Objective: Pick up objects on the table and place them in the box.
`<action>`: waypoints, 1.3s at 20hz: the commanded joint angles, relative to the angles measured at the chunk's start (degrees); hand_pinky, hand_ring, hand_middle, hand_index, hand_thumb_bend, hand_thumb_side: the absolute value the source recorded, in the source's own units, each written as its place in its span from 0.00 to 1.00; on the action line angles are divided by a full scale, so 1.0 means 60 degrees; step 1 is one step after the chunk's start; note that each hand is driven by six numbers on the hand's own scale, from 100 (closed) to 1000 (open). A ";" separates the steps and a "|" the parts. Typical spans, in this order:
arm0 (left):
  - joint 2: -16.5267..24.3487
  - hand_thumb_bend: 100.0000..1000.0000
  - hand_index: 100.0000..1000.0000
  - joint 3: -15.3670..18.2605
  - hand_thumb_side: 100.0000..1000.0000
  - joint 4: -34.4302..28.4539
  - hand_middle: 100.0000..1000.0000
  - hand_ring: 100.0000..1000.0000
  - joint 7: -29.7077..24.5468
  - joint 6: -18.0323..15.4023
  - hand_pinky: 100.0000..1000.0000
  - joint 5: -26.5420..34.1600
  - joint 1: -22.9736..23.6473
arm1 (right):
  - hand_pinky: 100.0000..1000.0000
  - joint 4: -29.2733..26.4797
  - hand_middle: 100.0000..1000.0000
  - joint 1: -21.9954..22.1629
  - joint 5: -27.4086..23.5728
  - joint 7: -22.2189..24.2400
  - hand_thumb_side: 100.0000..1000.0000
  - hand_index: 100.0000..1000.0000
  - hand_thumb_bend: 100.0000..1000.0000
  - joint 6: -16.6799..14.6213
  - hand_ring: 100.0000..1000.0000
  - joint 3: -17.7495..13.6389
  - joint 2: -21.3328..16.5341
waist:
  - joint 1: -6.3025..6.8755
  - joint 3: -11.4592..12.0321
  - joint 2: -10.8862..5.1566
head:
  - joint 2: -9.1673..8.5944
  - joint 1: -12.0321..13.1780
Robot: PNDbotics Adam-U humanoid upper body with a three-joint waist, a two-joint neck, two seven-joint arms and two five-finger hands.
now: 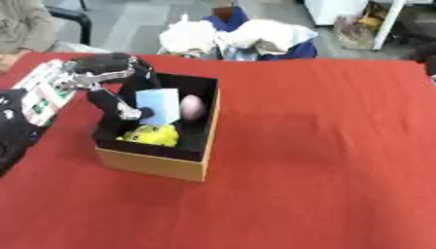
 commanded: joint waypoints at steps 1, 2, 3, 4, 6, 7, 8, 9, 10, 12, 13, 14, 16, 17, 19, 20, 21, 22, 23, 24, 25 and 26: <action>0.0456 0.23 0.81 0.0078 1.00 -0.0392 0.73 0.68 -0.0627 -0.0044 0.70 0.0255 -0.0005 | 0.75 -0.0056 0.67 -0.0136 -0.0059 0.0004 0.76 0.77 0.00 -0.0017 0.71 -0.0078 -0.0172 | -0.0019 0.0026 -0.0211 | 0.0056 0.0009; 0.0527 0.23 0.81 0.0149 1.00 -0.0486 0.73 0.69 -0.0795 -0.0026 0.70 0.0318 0.0064 | 0.75 -0.0053 0.67 -0.0131 -0.0062 0.0002 0.76 0.77 0.00 -0.0019 0.71 -0.0081 -0.0174 | -0.0026 0.0037 -0.0216 | 0.0055 0.0003; 0.0604 0.26 0.81 0.0241 1.00 -0.0575 0.75 0.71 -0.0922 0.0019 0.71 0.0382 0.0139 | 0.75 -0.0050 0.67 -0.0120 -0.0066 0.0000 0.76 0.77 0.00 -0.0022 0.71 -0.0084 -0.0181 | -0.0035 0.0055 -0.0225 | 0.0057 -0.0007; 0.0680 0.27 0.82 0.0346 1.00 -0.0660 0.76 0.71 -0.0997 0.0090 0.72 0.0438 0.0220 | 0.75 -0.0047 0.67 -0.0106 -0.0072 -0.0002 0.76 0.77 0.00 -0.0025 0.71 -0.0086 -0.0190 | -0.0043 0.0074 -0.0234 | 0.0061 -0.0015; 0.0808 0.29 0.82 0.0548 1.00 -0.0783 0.78 0.74 -0.1016 0.0297 0.73 0.0461 0.0366 | 0.75 -0.0045 0.67 -0.0074 -0.0089 -0.0006 0.76 0.77 0.00 -0.0031 0.71 -0.0091 -0.0206 | -0.0054 0.0112 -0.0254 | 0.0076 -0.0024; 0.0868 0.31 0.84 0.0658 1.00 -0.0835 0.80 0.76 -0.0950 0.0419 0.76 0.0432 0.0433 | 0.75 -0.0045 0.67 -0.0061 -0.0098 -0.0006 0.76 0.77 0.00 -0.0033 0.71 -0.0093 -0.0205 | -0.0064 0.0132 -0.0264 | 0.0083 -0.0038; 0.0921 0.30 0.84 0.0763 1.00 -0.0901 0.81 0.77 -0.0832 0.0539 0.76 0.0385 0.0501 | 0.75 -0.0043 0.67 -0.0052 -0.0106 -0.0002 0.76 0.77 0.00 -0.0035 0.71 -0.0091 -0.0202 | -0.0075 0.0146 -0.0272 | 0.0087 -0.0045; 0.0968 0.27 0.85 0.0879 1.00 -0.0979 0.82 0.78 -0.0661 0.0659 0.77 0.0353 0.0573 | 0.75 -0.0037 0.67 -0.0046 -0.0111 0.0007 0.76 0.77 0.00 -0.0038 0.71 -0.0086 -0.0201 | -0.0088 0.0163 -0.0280 | 0.0091 -0.0053; 0.1013 0.25 0.85 0.1009 1.00 -0.1077 0.81 0.78 -0.0428 0.0788 0.77 0.0359 0.0657 | 0.75 -0.0027 0.67 -0.0040 -0.0115 0.0015 0.76 0.77 0.00 -0.0042 0.71 -0.0081 -0.0203 | -0.0102 0.0184 -0.0290 | 0.0098 -0.0058; 0.1101 0.20 0.83 0.1318 1.00 -0.1356 0.79 0.76 0.0191 0.1073 0.76 0.0531 0.0861 | 0.75 -0.0011 0.67 -0.0024 -0.0127 0.0021 0.76 0.77 0.00 -0.0050 0.71 -0.0085 -0.0211 | -0.0124 0.0231 -0.0309 | 0.0112 -0.0064; 0.1157 0.14 0.82 0.1488 1.00 -0.1515 0.77 0.74 0.0519 0.1246 0.74 0.0661 0.0972 | 0.75 -0.0006 0.67 -0.0013 -0.0133 0.0019 0.75 0.77 0.00 -0.0053 0.71 -0.0090 -0.0216 | -0.0133 0.0263 -0.0317 | 0.0119 -0.0071; 0.1193 0.09 0.81 0.1687 1.00 -0.1713 0.76 0.72 0.0891 0.1439 0.74 0.0861 0.1112 | 0.75 -0.0004 0.67 -0.0001 -0.0141 0.0017 0.76 0.77 0.00 -0.0055 0.71 -0.0094 -0.0218 | -0.0142 0.0299 -0.0325 | 0.0126 -0.0079; 0.1277 0.04 0.78 0.2107 1.00 -0.2196 0.72 0.68 0.1594 0.1820 0.71 0.1506 0.1463 | 0.75 -0.0007 0.67 0.0026 -0.0159 0.0012 0.76 0.77 0.00 -0.0057 0.71 -0.0104 -0.0216 | -0.0152 0.0369 -0.0337 | 0.0139 -0.0099; 0.1291 0.02 0.76 0.2300 1.00 -0.2462 0.70 0.65 0.1885 0.1998 0.68 0.1890 0.1661 | 0.75 -0.0013 0.67 0.0041 -0.0169 0.0009 0.76 0.77 0.00 -0.0056 0.71 -0.0109 -0.0213 | -0.0157 0.0401 -0.0340 | 0.0146 -0.0112; 0.1216 0.03 0.74 0.2733 0.94 -0.3033 0.65 0.60 0.2370 0.2285 0.65 0.2847 0.2149 | 0.75 -0.0024 0.67 0.0095 -0.0193 -0.0005 0.76 0.78 0.00 -0.0050 0.71 -0.0125 -0.0219 | -0.0164 0.0478 -0.0352 | 0.0166 -0.0140; 0.1149 0.04 0.73 0.2946 0.92 -0.3319 0.64 0.59 0.2565 0.2425 0.64 0.3385 0.2422 | 0.75 -0.0031 0.67 0.0131 -0.0212 -0.0017 0.76 0.78 0.00 -0.0044 0.71 -0.0137 -0.0219 | -0.0165 0.0511 -0.0357 | 0.0173 -0.0148; 0.1101 0.06 0.72 0.3123 0.89 -0.3593 0.62 0.58 0.2709 0.2570 0.63 0.3874 0.2667 | 0.74 -0.0038 0.67 0.0160 -0.0232 -0.0028 0.76 0.79 0.00 -0.0035 0.71 -0.0146 -0.0216 | -0.0166 0.0535 -0.0359 | 0.0171 -0.0157; 0.1007 0.08 0.71 0.3323 0.87 -0.3899 0.62 0.57 0.2873 0.2700 0.63 0.4390 0.2970 | 0.74 -0.0042 0.67 0.0196 -0.0259 -0.0042 0.76 0.79 0.00 -0.0021 0.71 -0.0157 -0.0213 | -0.0170 0.0567 -0.0359 | 0.0164 -0.0173; 0.0939 0.09 0.71 0.3484 0.85 -0.4184 0.61 0.57 0.2994 0.2817 0.62 0.4819 0.3229 | 0.74 -0.0048 0.67 0.0226 -0.0285 -0.0053 0.76 0.79 0.00 -0.0009 0.71 -0.0163 -0.0210 | -0.0173 0.0590 -0.0360 | 0.0162 -0.0184; 0.0829 0.10 0.71 0.3663 0.84 -0.4456 0.61 0.56 0.3134 0.2915 0.62 0.5197 0.3490 | 0.74 -0.0053 0.67 0.0266 -0.0321 -0.0065 0.76 0.80 0.00 0.0002 0.71 -0.0171 -0.0209 | -0.0180 0.0628 -0.0361 | 0.0170 -0.0205; 0.0731 0.11 0.70 0.3815 0.83 -0.4696 0.60 0.56 0.3262 0.3009 0.61 0.5497 0.3713 | 0.74 -0.0058 0.67 0.0302 -0.0365 -0.0073 0.76 0.80 0.00 0.0014 0.71 -0.0175 -0.0208 | -0.0185 0.0656 -0.0362 | 0.0180 -0.0213; 0.0610 0.12 0.69 0.3960 0.81 -0.4906 0.60 0.55 0.3389 0.3097 0.61 0.5755 0.3924 | 0.74 -0.0060 0.67 0.0345 -0.0426 -0.0082 0.75 0.80 0.00 0.0032 0.71 -0.0183 -0.0206 | -0.0189 0.0685 -0.0365 | 0.0198 -0.0218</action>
